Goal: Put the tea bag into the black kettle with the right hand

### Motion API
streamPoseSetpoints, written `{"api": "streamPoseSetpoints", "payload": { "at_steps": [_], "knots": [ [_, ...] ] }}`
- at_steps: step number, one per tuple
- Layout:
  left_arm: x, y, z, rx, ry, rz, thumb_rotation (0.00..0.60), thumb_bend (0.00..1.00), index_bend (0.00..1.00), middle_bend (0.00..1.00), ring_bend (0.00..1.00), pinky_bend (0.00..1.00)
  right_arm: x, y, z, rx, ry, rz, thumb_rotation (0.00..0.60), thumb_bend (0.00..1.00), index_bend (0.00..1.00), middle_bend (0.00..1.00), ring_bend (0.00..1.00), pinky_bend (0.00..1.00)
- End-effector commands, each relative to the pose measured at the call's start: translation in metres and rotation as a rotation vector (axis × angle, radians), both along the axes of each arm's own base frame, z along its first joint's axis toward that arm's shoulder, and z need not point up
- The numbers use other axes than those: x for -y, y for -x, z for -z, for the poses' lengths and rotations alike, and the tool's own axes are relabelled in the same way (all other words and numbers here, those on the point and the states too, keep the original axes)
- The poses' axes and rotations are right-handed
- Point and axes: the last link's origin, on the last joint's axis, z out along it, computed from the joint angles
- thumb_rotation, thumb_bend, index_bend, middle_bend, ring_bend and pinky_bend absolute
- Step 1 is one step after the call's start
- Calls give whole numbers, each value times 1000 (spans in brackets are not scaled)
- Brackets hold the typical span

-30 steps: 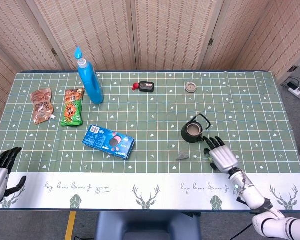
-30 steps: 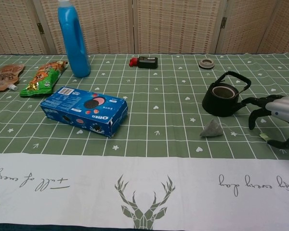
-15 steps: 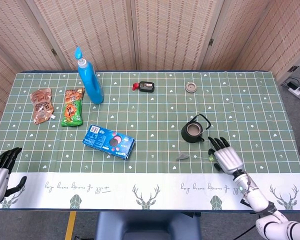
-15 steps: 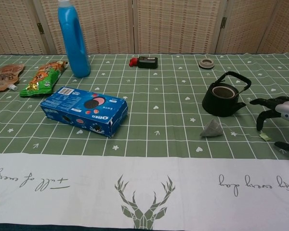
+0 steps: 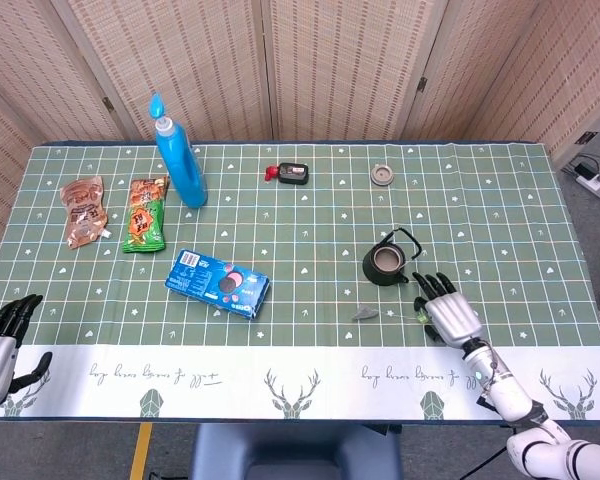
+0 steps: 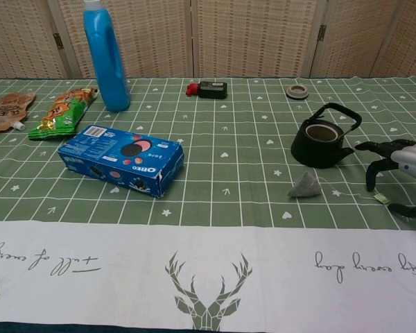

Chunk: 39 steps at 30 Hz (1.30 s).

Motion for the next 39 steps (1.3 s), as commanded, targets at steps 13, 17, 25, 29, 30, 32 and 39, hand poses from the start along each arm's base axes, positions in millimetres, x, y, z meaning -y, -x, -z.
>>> {"api": "streamPoseSetpoints", "payload": {
  "at_steps": [13, 17, 25, 29, 30, 32, 39],
  "knots": [
    [0, 0, 1, -12, -4, -3, 600, 342, 0, 46, 58, 131, -3, 2, 3, 7, 8, -10, 600, 400, 432, 0, 0, 0],
    [0, 0, 1, -11, -6, -4, 600, 342, 0, 46, 58, 131, -2, 2, 4, 8, 11, -11, 600, 400, 458, 0, 0, 0],
    [-1, 0, 1, -12, -6, -4, 600, 342, 0, 46, 58, 131, -2, 4, 4, 10, 20, -11, 600, 400, 494, 0, 0, 0],
    [0, 0, 1, -13, -5, -3, 600, 342, 0, 46, 58, 131, -3, 4, 2, 16, 26, -11, 600, 400, 500, 0, 0, 0],
    [0, 0, 1, -13, -6, -3, 600, 342, 0, 46, 58, 131, -3, 3, 1, 18, 29, -13, 600, 400, 500, 0, 0, 0],
    [0, 0, 1, -13, -7, -2, 600, 342, 0, 46, 58, 131, -3, 2, -2, 25, 37, -19, 600, 400, 500, 0, 0, 0],
    [-1, 0, 2, -17, -6, -3, 600, 342, 0, 46, 58, 131, -3, -15, -25, 78, 88, -62, 600, 400, 501, 0, 0, 0]
  ]
}}
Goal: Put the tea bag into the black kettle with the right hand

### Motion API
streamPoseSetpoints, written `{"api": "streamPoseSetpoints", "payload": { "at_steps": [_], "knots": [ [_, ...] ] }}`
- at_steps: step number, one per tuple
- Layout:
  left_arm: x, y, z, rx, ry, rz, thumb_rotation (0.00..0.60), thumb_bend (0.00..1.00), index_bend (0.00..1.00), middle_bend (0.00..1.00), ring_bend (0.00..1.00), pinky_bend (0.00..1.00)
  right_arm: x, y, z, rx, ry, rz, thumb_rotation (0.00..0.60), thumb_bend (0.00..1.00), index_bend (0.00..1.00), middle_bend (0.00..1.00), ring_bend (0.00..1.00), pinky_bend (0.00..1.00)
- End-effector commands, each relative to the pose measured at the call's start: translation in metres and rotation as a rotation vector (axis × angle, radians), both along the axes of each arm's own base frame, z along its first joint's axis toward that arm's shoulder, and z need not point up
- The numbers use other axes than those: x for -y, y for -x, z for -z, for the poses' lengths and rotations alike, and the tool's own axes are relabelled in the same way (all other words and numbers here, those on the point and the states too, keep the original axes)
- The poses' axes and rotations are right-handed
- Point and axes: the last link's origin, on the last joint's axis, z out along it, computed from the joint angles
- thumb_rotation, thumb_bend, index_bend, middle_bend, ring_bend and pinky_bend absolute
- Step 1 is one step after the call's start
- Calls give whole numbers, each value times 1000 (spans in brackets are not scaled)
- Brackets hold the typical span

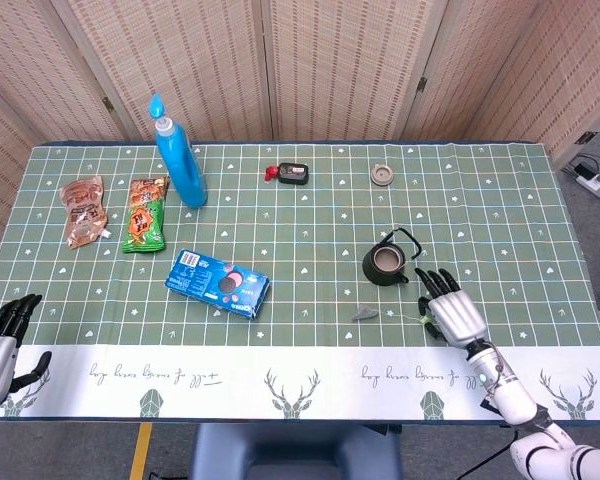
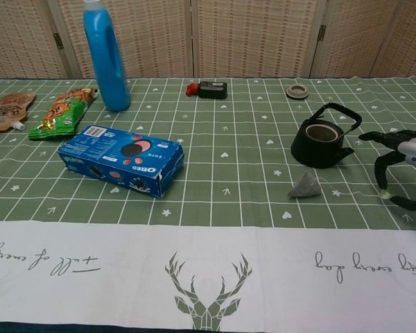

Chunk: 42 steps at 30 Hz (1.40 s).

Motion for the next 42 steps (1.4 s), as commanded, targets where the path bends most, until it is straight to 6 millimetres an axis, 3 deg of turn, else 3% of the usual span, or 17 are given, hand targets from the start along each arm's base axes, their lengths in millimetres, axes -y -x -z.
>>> {"api": "streamPoseSetpoints", "payload": {
  "at_steps": [1, 7, 12, 23, 32, 42],
  "knots": [
    [0, 0, 0, -3, 1, 0, 600, 342, 0, 46, 58, 131, 0, -13, -17, 33, 37, -31, 600, 400, 500, 0, 0, 0],
    [-1, 0, 3, -10, 6, -6, 600, 342, 0, 46, 58, 131, 7, -42, -47, 94, 92, -63, 600, 400, 500, 0, 0, 0],
    [-2, -1, 9, -23, 15, -7, 600, 342, 0, 46, 59, 131, 17, -80, -75, 177, 123, -85, 600, 400, 500, 0, 0, 0],
    [-2, 0, 6, -10, 10, -12, 600, 341, 0, 46, 59, 131, 33, -136, -101, 231, 141, -68, 600, 400, 500, 0, 0, 0],
    [-7, 6, 4, -3, 12, -35, 600, 342, 0, 46, 60, 131, 44, -166, -118, 314, 146, -56, 600, 400, 500, 0, 0, 0],
    [-14, 13, -1, 11, 5, -66, 600, 342, 0, 46, 60, 131, 72, -175, -131, 347, 187, -24, 600, 400, 500, 0, 0, 0]
  ]
}}
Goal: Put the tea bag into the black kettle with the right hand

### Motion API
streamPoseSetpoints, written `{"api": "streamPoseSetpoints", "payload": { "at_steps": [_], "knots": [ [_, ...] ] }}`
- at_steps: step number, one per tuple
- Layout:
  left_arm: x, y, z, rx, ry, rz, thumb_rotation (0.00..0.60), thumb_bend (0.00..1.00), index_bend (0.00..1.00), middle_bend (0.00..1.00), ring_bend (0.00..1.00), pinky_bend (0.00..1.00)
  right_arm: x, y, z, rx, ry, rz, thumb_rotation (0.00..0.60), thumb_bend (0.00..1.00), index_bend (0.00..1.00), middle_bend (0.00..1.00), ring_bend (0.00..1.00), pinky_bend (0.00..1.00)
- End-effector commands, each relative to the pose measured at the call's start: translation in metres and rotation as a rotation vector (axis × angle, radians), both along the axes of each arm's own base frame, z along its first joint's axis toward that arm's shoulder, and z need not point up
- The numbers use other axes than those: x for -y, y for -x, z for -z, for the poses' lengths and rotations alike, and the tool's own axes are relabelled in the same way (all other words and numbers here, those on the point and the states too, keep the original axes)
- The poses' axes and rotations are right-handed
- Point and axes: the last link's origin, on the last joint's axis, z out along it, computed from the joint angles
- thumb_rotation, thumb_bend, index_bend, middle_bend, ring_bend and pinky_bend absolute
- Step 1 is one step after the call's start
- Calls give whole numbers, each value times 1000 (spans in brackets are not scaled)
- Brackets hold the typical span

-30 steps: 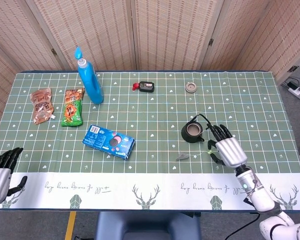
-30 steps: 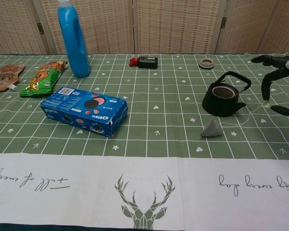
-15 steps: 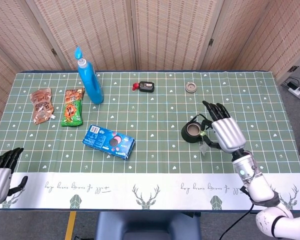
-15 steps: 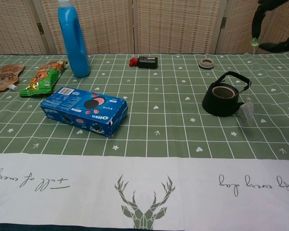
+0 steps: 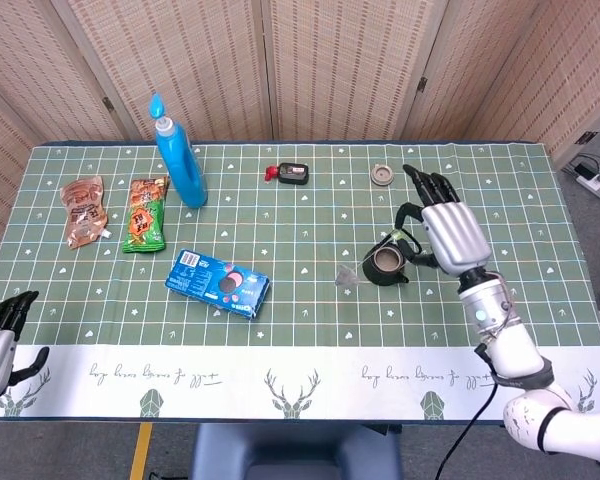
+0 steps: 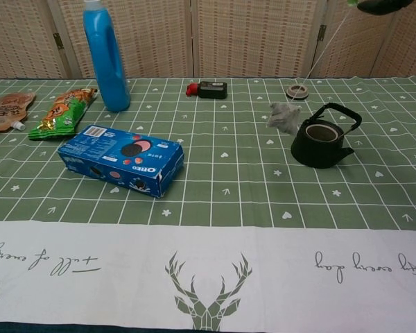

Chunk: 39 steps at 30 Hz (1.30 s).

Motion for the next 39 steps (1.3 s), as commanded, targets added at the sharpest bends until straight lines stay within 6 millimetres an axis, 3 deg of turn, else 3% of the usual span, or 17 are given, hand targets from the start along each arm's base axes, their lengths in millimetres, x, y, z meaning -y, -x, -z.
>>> {"api": "streamPoseSetpoints", "payload": {
  "at_steps": [1, 11, 39],
  "knots": [
    [-2, 2, -1, 1, 0, -7, 600, 342, 0, 46, 60, 131, 9, -1, -1, 8, 1, 7, 600, 400, 500, 0, 0, 0],
    [-3, 5, -5, 19, -7, -20, 600, 342, 0, 46, 60, 131, 29, 5, 8, 17, -2, 23, 600, 400, 501, 0, 0, 0],
    [-5, 9, -3, 22, 24, -45, 600, 342, 0, 46, 62, 131, 50, 42, 26, 27, -27, 74, 600, 399, 500, 0, 0, 0]
  ]
}}
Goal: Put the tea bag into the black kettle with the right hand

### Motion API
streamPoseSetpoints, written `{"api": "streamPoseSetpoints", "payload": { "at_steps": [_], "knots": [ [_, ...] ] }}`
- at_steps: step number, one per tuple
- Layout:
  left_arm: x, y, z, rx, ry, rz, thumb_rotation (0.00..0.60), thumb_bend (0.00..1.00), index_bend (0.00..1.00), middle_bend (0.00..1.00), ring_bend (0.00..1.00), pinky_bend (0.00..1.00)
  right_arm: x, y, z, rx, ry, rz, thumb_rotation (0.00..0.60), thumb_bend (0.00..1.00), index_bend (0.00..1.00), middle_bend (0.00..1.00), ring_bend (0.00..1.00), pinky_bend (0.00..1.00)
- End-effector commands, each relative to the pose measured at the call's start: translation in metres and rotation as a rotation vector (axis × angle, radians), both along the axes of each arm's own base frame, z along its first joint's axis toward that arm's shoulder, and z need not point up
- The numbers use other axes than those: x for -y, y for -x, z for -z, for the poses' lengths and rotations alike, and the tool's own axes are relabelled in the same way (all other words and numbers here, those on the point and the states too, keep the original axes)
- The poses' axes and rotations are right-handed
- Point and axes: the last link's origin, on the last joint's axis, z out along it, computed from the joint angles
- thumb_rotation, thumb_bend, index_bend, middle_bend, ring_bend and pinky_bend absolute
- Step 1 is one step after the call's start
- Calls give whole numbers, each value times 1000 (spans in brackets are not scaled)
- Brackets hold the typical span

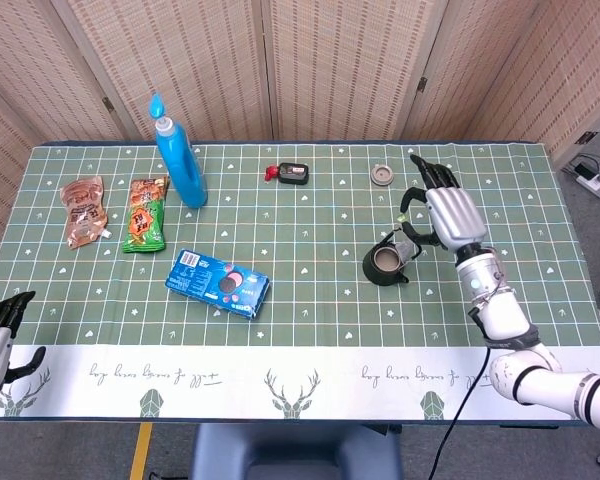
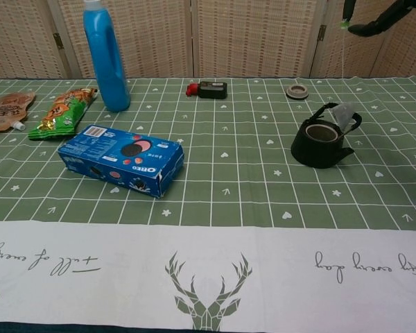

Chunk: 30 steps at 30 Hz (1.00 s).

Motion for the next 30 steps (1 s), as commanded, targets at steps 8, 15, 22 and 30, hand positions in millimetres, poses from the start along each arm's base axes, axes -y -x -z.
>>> {"api": "streamPoseSetpoints", "payload": {
  "at_steps": [8, 15, 22, 30],
  "knots": [
    [-1, 2, 0, -4, 2, -8, 600, 342, 0, 46, 62, 131, 2, 1, -2, -5, 2, -5, 600, 400, 500, 0, 0, 0],
    [-3, 4, -3, 6, -9, -15, 600, 342, 0, 46, 62, 131, 4, -13, -1, -15, -6, -31, 600, 399, 500, 0, 0, 0],
    [0, 3, -6, 15, -13, -5, 600, 342, 0, 46, 62, 131, 0, -13, 3, -32, -8, -24, 600, 400, 500, 0, 0, 0],
    [0, 2, -3, 7, -1, -1, 600, 342, 0, 46, 62, 131, -6, 13, 12, -41, -26, 17, 600, 400, 500, 0, 0, 0]
  ]
}}
